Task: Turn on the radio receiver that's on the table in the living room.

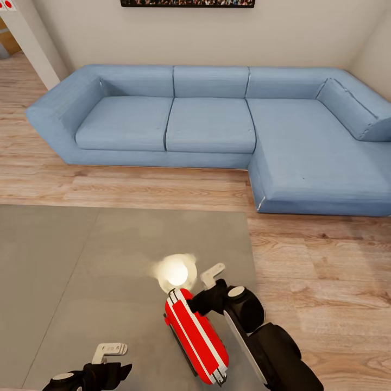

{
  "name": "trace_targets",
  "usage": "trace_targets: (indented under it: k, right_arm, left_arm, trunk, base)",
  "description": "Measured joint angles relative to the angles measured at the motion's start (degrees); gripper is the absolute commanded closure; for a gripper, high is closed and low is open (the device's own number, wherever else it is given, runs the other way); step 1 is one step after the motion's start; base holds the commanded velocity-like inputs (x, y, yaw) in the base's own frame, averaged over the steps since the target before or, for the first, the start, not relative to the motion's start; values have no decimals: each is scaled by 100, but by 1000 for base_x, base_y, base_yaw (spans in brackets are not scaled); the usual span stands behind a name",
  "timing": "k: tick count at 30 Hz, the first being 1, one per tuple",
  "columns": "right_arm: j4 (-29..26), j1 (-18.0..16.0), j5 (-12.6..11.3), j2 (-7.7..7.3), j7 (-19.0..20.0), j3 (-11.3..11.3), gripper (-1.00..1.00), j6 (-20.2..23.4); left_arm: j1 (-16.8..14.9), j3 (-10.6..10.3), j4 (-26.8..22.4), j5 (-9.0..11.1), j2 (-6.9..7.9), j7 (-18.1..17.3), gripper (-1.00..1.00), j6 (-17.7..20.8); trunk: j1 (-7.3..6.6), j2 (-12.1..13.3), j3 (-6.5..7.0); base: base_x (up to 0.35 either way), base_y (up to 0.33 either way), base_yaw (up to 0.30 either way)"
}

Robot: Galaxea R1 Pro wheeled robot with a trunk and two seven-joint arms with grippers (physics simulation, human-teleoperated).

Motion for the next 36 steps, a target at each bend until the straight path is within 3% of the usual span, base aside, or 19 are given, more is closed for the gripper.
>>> trace_targets:
  k: [2, 3, 4, 20, 30, 36]
  right_arm:
    - [2, 0, -27, 65, -64, 65, -100, 0]
    - [3, -2, 37, 259, -822, 846, -100, 0]
    - [4, 1, -100, 322, -926, 1239, -100, -2]
    - [143, -9, -86, 340, -1011, 1275, -100, 0]
    - [1201, -9, -98, 370, -1021, 1224, -100, -161]
    - [1420, -9, -98, 409, -1042, 1217, -100, -339]
  left_arm:
    - [-1, 0, 0, 0, 0, 0, -100, -1]
    - [0, 0, 0, 0, 0, -1, -100, 1]
    - [-2, 0, 0, 0, 0, -3, -100, 0]
    - [1, 0, 0, 0, 0, -3, -100, -1]
    - [2, 0, 0, 0, 0, 1, -100, 0]
    - [2, 0, 0, 0, 0, 0, -100, 1]
  trunk:
    - [0, 0, 0]
    - [0, 0, 0]
    - [0, 0, 0]
    - [0, 0, 0]
    - [0, 0, 0]
    - [0, 0, 0]
  base:
    - [0, 0, 0]
    - [0, 0, 0]
    - [0, 0, 0]
    - [0, 0, 0]
    - [0, 0, 0]
    - [0, 0, 0]
